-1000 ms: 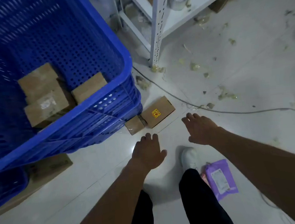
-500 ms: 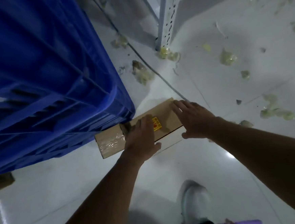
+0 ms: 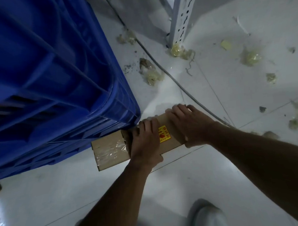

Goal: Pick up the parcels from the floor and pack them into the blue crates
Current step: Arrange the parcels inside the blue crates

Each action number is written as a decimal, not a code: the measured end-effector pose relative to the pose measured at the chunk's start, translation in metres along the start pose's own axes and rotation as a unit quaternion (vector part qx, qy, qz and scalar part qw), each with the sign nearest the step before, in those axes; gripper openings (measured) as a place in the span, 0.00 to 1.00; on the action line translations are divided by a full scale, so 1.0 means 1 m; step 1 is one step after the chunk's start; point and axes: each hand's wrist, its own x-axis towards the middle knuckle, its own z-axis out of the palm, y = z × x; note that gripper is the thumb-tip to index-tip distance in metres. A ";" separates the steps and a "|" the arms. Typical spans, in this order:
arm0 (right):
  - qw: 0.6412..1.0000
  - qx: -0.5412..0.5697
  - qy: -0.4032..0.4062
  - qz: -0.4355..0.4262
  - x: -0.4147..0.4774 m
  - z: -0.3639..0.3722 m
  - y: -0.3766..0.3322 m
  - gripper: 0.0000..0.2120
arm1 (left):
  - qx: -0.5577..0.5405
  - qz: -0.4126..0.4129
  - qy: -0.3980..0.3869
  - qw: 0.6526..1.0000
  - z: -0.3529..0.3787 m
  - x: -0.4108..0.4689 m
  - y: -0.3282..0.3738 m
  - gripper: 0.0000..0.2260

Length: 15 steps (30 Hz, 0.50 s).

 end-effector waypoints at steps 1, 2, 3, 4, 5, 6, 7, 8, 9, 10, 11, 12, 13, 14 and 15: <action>1.000 0.000 -0.006 -0.002 -0.003 -0.003 0.000 0.59 | -0.001 0.007 0.001 1.000 -0.002 0.000 0.000 0.59; 1.000 0.000 -0.010 -0.003 -0.007 -0.007 0.000 0.59 | -0.002 0.015 0.001 1.000 -0.006 -0.001 0.000 0.59; 1.000 0.000 -0.014 -0.001 -0.012 -0.011 0.002 0.60 | -0.001 0.027 0.001 1.000 -0.011 -0.001 0.001 0.58; 1.000 0.000 -0.019 0.002 -0.018 -0.016 0.004 0.60 | 0.001 0.042 0.000 0.999 -0.018 0.000 0.002 0.57; 1.000 0.000 -0.023 0.006 -0.024 -0.021 0.006 0.60 | 0.004 0.057 0.000 0.998 -0.025 -0.001 0.003 0.55; 1.000 0.002 -0.026 0.012 -0.031 -0.027 0.008 0.60 | 0.006 0.070 -0.001 0.997 -0.033 -0.002 0.004 0.54; 0.999 0.005 -0.028 0.017 -0.040 -0.035 0.010 0.61 | 0.004 0.081 -0.004 0.997 -0.043 -0.005 0.006 0.54; 0.999 0.006 -0.030 0.021 -0.049 -0.043 0.011 0.61 | -0.001 0.087 -0.011 0.996 -0.055 -0.008 0.008 0.54; 0.999 0.003 -0.032 0.025 -0.059 -0.053 0.012 0.61 | -0.008 0.090 -0.017 0.996 -0.067 -0.012 0.010 0.54; 0.999 -0.004 -0.034 0.030 -0.069 -0.064 0.013 0.61 | -0.015 0.091 -0.021 0.996 -0.081 -0.017 0.013 0.54; 0.999 -0.011 -0.035 0.033 -0.080 -0.077 0.013 0.61 | -0.022 0.093 -0.024 0.995 -0.095 -0.024 0.017 0.55; 0.999 -0.015 -0.037 0.037 -0.093 -0.091 0.014 0.61 | -0.028 0.096 -0.028 0.995 -0.111 -0.032 0.021 0.55; 0.998 -0.016 -0.040 0.039 -0.105 -0.105 0.014 0.61 | -0.033 0.098 -0.032 0.994 -0.127 -0.040 0.026 0.55; 0.998 -0.016 -0.042 0.042 -0.118 -0.120 0.014 0.61 | -0.039 0.096 -0.037 0.994 -0.143 -0.050 0.030 0.56; 0.998 -0.014 -0.047 0.047 -0.130 -0.136 0.013 0.61 | -0.044 0.093 -0.040 0.994 -0.159 -0.060 0.034 0.56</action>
